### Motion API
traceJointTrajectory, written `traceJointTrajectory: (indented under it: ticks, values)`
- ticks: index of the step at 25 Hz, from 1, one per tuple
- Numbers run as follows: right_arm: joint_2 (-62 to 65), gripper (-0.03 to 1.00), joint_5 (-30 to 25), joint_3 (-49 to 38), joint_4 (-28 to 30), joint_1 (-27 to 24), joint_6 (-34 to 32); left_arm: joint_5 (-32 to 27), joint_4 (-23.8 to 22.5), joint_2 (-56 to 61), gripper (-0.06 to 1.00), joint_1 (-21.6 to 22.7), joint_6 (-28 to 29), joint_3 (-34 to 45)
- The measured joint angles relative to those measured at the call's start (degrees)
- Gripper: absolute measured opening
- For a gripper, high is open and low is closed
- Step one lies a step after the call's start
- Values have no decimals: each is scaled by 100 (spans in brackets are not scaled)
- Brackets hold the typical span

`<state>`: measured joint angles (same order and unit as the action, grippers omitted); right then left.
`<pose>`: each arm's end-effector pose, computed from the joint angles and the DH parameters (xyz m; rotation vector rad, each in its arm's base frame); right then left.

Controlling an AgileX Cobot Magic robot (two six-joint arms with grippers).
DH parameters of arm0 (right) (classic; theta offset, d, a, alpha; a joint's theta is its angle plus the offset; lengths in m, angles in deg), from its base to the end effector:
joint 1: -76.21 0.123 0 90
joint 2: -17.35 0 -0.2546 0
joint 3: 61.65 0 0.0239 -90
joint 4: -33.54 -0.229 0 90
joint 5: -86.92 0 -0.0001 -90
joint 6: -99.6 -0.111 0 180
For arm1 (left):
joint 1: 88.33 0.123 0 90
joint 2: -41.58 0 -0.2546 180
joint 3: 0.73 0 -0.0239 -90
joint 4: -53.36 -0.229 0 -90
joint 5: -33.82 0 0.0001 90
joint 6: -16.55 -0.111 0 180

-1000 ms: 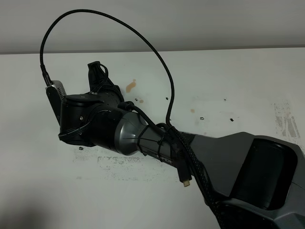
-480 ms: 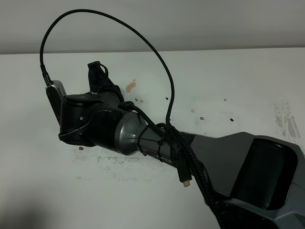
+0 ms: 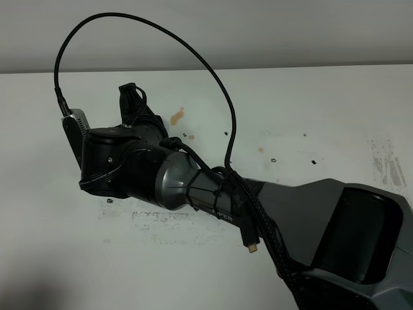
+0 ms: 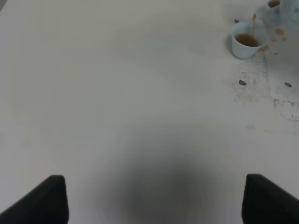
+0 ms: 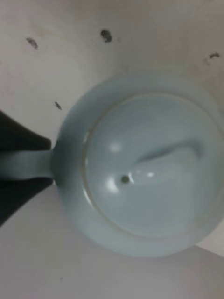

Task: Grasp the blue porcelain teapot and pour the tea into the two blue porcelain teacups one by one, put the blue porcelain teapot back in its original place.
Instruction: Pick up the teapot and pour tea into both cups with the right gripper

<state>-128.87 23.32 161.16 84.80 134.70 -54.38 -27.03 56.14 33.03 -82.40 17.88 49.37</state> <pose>0.3136 0.3630 0.1627 -1.9762 1.5669 -1.0056 0.0282 -0.0018 0.2458 -0.1309 2.0806 -0.0097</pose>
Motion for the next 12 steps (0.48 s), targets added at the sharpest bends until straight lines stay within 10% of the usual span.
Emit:
traceJointTrajectory:
  ticks: [12]
  values:
    - [0,4,5,0,-74,0,-35,0,0,0,72,0,0,0]
